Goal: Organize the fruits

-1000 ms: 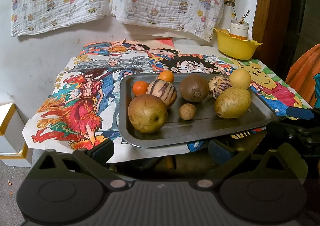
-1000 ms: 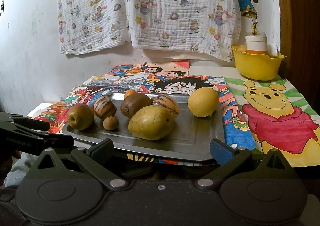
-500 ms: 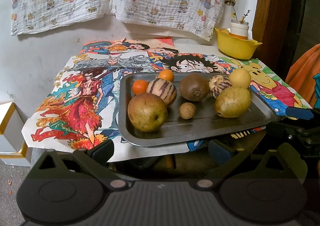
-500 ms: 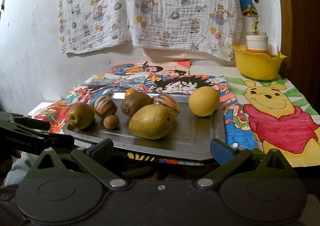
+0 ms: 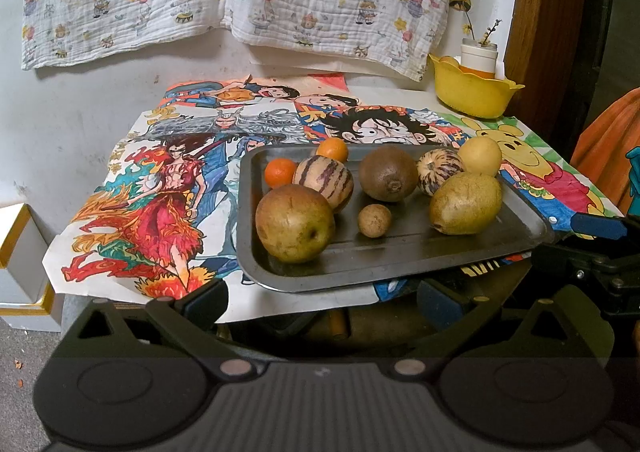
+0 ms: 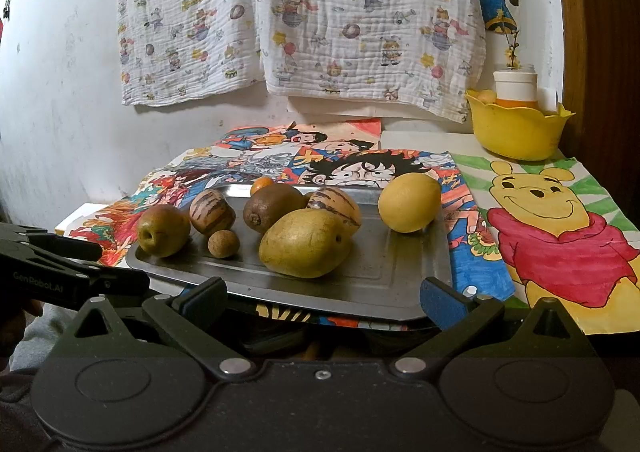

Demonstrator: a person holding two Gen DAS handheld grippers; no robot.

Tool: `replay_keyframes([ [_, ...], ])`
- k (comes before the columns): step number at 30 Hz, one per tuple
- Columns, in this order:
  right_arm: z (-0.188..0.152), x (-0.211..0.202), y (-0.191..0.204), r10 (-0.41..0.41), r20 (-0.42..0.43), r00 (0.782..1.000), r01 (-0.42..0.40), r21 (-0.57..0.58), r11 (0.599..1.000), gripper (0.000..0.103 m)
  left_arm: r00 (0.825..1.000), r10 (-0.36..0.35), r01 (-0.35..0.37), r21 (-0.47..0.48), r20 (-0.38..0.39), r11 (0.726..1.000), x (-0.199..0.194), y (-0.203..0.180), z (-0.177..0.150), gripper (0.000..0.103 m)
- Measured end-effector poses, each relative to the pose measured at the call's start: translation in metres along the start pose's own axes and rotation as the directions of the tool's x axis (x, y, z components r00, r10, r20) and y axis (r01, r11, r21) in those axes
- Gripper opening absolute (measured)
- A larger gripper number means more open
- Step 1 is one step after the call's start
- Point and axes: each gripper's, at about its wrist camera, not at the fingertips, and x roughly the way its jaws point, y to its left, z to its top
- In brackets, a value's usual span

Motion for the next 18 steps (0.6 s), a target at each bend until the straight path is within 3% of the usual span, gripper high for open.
replay_keyframes([
  [18, 0.0002, 0.0004, 0.0006, -0.001, -0.001, 1.0, 0.001, -0.001, 1.0, 0.102, 1.0, -0.004, 0.004, -0.003, -0.004, 1.0, 0.0003, -0.0003, -0.0024, 0.103],
])
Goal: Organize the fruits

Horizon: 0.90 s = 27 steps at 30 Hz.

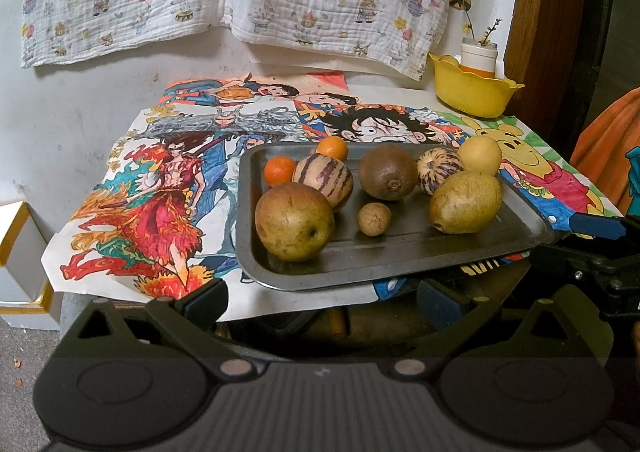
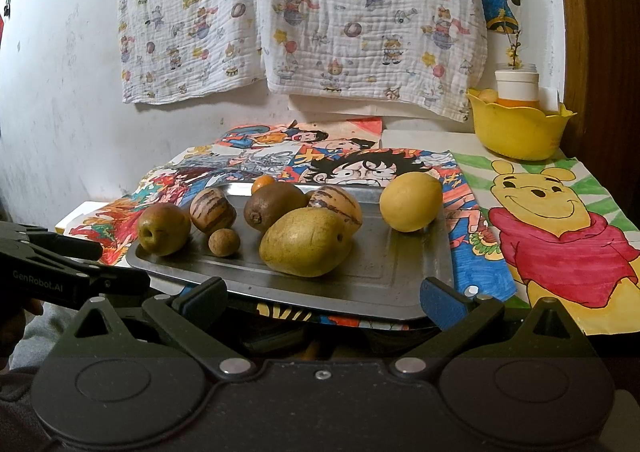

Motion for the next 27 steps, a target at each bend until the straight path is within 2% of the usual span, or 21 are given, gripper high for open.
replay_keyframes([
  [6, 0.0002, 0.0002, 0.0, 0.0, -0.001, 1.0, 0.0, 0.0, 1.0, 0.102, 1.0, 0.0, 0.0, -0.001, -0.002, 1.0, 0.0003, 0.0005, 0.0006, 0.103],
  [11, 0.0002, 0.0004, 0.0001, 0.0, -0.001, 1.0, 0.0, 0.0, 1.0, 0.102, 0.999, -0.006, 0.006, 0.002, -0.032, 1.0, 0.0027, -0.0013, -0.0008, 0.103],
  [27, 0.0013, 0.0004, 0.0003, -0.001, -0.002, 1.0, 0.001, -0.001, 1.0, 0.102, 0.999, -0.03, 0.03, -0.014, -0.041, 0.999, 0.0041, 0.002, 0.0013, 0.103],
])
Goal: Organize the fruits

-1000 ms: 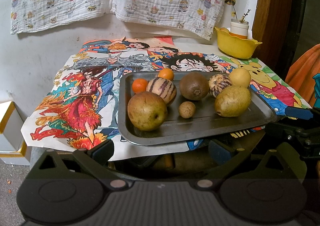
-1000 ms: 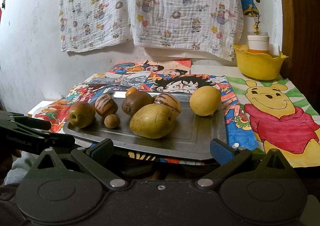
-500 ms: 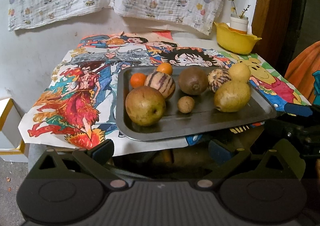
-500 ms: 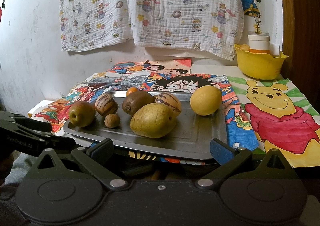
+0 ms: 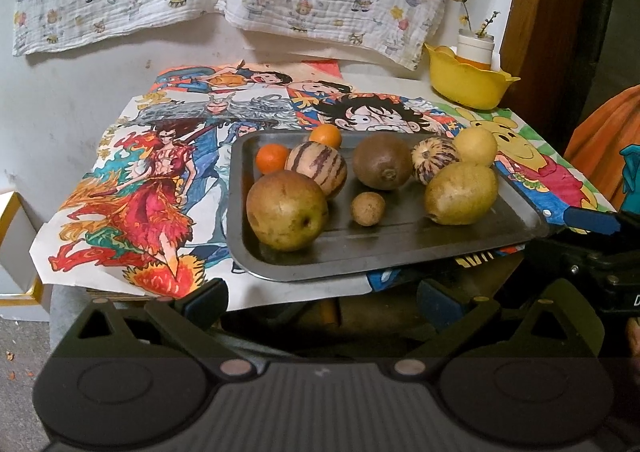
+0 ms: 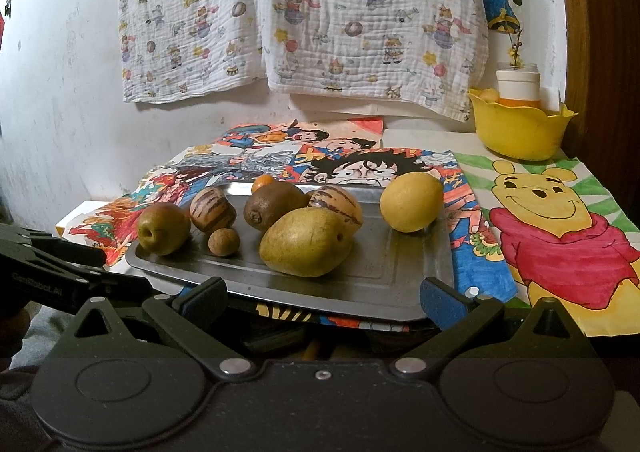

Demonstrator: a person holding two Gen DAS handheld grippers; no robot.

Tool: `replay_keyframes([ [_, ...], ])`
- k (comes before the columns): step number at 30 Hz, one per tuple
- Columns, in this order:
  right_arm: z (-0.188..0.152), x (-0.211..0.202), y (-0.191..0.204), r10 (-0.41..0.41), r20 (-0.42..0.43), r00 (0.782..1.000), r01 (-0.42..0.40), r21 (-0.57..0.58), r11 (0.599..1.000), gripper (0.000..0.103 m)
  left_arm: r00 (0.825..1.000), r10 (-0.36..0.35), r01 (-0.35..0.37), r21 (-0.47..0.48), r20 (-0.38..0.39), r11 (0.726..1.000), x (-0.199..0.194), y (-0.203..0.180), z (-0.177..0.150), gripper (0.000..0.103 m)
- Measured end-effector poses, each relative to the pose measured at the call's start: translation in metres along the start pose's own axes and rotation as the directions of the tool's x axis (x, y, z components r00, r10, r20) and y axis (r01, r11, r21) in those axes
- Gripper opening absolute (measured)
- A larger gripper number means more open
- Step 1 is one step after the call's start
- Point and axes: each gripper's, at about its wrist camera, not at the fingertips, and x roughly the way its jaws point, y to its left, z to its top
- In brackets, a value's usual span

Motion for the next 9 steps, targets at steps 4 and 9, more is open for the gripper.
replay_keyframes([
  [4, 0.0001, 0.0, 0.0002, 0.0, 0.0, 1.0, 0.0, 0.0, 1.0, 0.102, 1.0, -0.005, 0.005, -0.005, -0.003, 1.0, 0.0002, 0.0005, 0.0003, 0.103],
  [9, 0.0003, -0.0001, 0.0005, 0.0, 0.0, 1.0, 0.0, 0.0, 1.0, 0.102, 1.0, -0.011, 0.011, -0.006, -0.004, 1.0, 0.0009, 0.0009, 0.0002, 0.103],
])
